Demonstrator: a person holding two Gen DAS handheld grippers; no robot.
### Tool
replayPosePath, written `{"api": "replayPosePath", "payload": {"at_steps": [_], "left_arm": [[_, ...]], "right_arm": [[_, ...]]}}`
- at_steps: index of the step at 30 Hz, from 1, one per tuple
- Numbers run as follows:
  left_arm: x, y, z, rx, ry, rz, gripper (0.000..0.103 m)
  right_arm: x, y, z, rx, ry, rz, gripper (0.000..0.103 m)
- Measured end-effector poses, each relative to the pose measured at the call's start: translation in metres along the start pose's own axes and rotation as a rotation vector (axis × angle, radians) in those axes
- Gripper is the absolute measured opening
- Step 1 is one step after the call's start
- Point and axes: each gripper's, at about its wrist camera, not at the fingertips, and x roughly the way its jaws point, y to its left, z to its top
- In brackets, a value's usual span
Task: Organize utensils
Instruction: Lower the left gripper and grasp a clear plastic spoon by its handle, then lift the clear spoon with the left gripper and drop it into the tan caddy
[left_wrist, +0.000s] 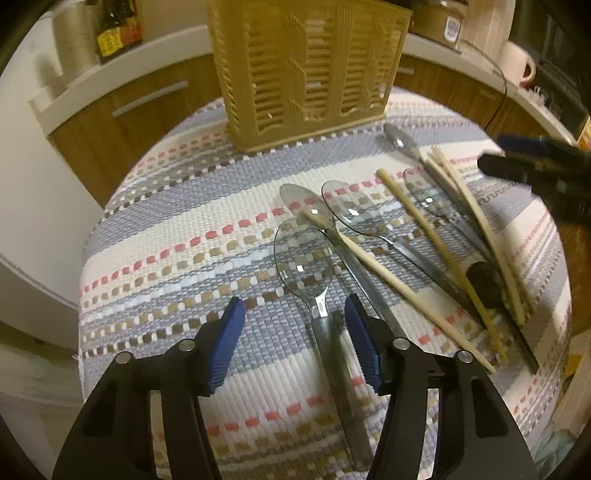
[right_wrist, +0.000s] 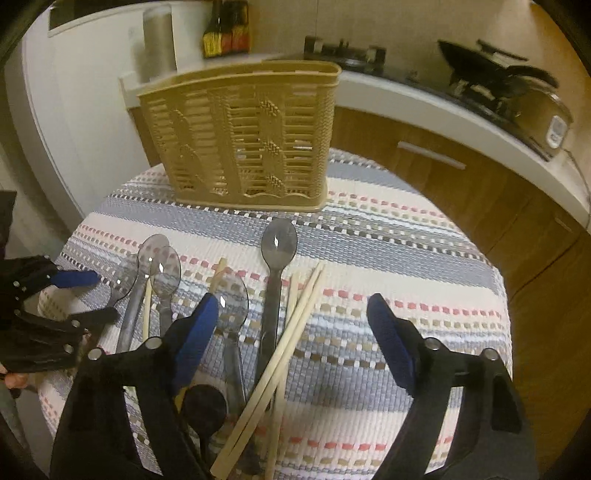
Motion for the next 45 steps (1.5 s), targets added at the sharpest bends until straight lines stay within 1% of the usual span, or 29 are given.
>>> {"api": "replayPosePath", "payload": {"at_steps": [2, 3, 6, 8, 9, 11, 12, 13, 15, 18, 20, 24, 25, 26, 28, 29, 30, 31, 33, 34, 36, 37, 39, 41, 42, 45], "left_arm": [[0.005, -0.001, 0.006, 0.019, 0.017, 0.026, 0.052], [0.007, 0.000, 0.009, 0.021, 0.022, 0.025, 0.051], [0.014, 0.003, 0.021, 0.005, 0.038, 0.018, 0.051], [0.017, 0.006, 0.029, -0.001, 0.043, 0.020, 0.050], [0.020, 0.007, 0.035, -0.007, 0.043, 0.018, 0.049], [0.022, 0.010, 0.042, -0.017, 0.043, 0.031, 0.039], [0.022, 0.012, 0.044, -0.020, 0.043, 0.034, 0.035], [0.023, 0.014, 0.045, -0.026, 0.043, 0.043, 0.034], [0.024, 0.022, 0.049, -0.048, 0.041, 0.041, 0.034], [0.029, 0.034, 0.047, -0.084, 0.030, 0.058, 0.034], [0.028, 0.047, 0.048, -0.114, 0.016, 0.047, 0.034], [0.034, 0.060, 0.052, -0.122, 0.024, 0.020, 0.035], [0.035, 0.061, 0.054, -0.117, 0.031, 0.014, 0.040], [0.035, 0.061, 0.055, -0.113, 0.041, 0.012, 0.048], [0.037, 0.062, 0.056, -0.104, 0.065, 0.032, 0.055], [0.038, 0.061, 0.056, -0.102, 0.082, 0.039, 0.055], [0.040, 0.061, 0.059, -0.103, 0.090, 0.044, 0.055], [0.043, 0.063, 0.062, -0.106, 0.100, 0.045, 0.054], [0.046, 0.064, 0.065, -0.110, 0.105, 0.065, 0.043], [0.046, 0.065, 0.066, -0.114, 0.105, 0.063, 0.034], [0.046, 0.064, 0.069, -0.121, 0.106, 0.070, 0.033], [0.045, 0.065, 0.070, -0.125, 0.094, 0.074, 0.033], [0.036, 0.059, 0.067, -0.127, 0.055, 0.078, 0.033], [0.019, 0.054, 0.065, -0.139, -0.008, 0.063, 0.032], [0.007, 0.052, 0.066, -0.145, -0.051, 0.050, 0.032], [-0.031, 0.047, 0.074, -0.146, -0.184, 0.044, 0.032]], "right_arm": [[0.009, -0.005, 0.013, 0.005, 0.048, 0.027, 0.070], [0.014, -0.005, 0.018, 0.002, 0.071, 0.039, 0.068], [0.035, -0.007, 0.039, -0.007, 0.145, 0.075, 0.067], [0.049, -0.010, 0.050, 0.005, 0.192, 0.077, 0.065], [0.057, -0.011, 0.055, 0.011, 0.213, 0.093, 0.063], [0.067, -0.011, 0.063, 0.015, 0.244, 0.116, 0.062], [0.074, -0.009, 0.066, 0.010, 0.263, 0.120, 0.062], [0.079, -0.007, 0.068, 0.005, 0.281, 0.120, 0.060], [0.086, -0.003, 0.071, -0.008, 0.305, 0.114, 0.057], [0.096, 0.004, 0.074, -0.034, 0.334, 0.105, 0.053], [0.102, 0.009, 0.076, -0.041, 0.354, 0.098, 0.052], [0.114, 0.014, 0.072, -0.042, 0.411, 0.113, 0.052], [0.114, 0.018, 0.072, -0.059, 0.409, 0.101, 0.052], [0.116, 0.021, 0.072, -0.075, 0.415, 0.092, 0.052], [0.117, 0.025, 0.073, -0.090, 0.428, 0.089, 0.052], [0.119, 0.029, 0.073, -0.097, 0.435, 0.092, 0.048], [0.121, 0.032, 0.073, -0.106, 0.439, 0.086, 0.036], [0.122, 0.037, 0.073, -0.125, 0.437, 0.067, 0.029], [0.126, 0.046, 0.072, -0.130, 0.442, 0.080, 0.029], [0.126, 0.047, 0.072, -0.134, 0.438, 0.082, 0.029], [0.125, 0.050, 0.069, -0.140, 0.423, 0.089, 0.029], [0.123, 0.050, 0.068, -0.138, 0.409, 0.103, 0.029], [0.111, 0.047, 0.065, -0.136, 0.363, 0.130, 0.029], [0.095, 0.047, 0.063, -0.134, 0.306, 0.149, 0.029], [0.087, 0.046, 0.063, -0.131, 0.279, 0.165, 0.029], [0.056, 0.046, 0.066, -0.131, 0.170, 0.201, 0.029]]}}
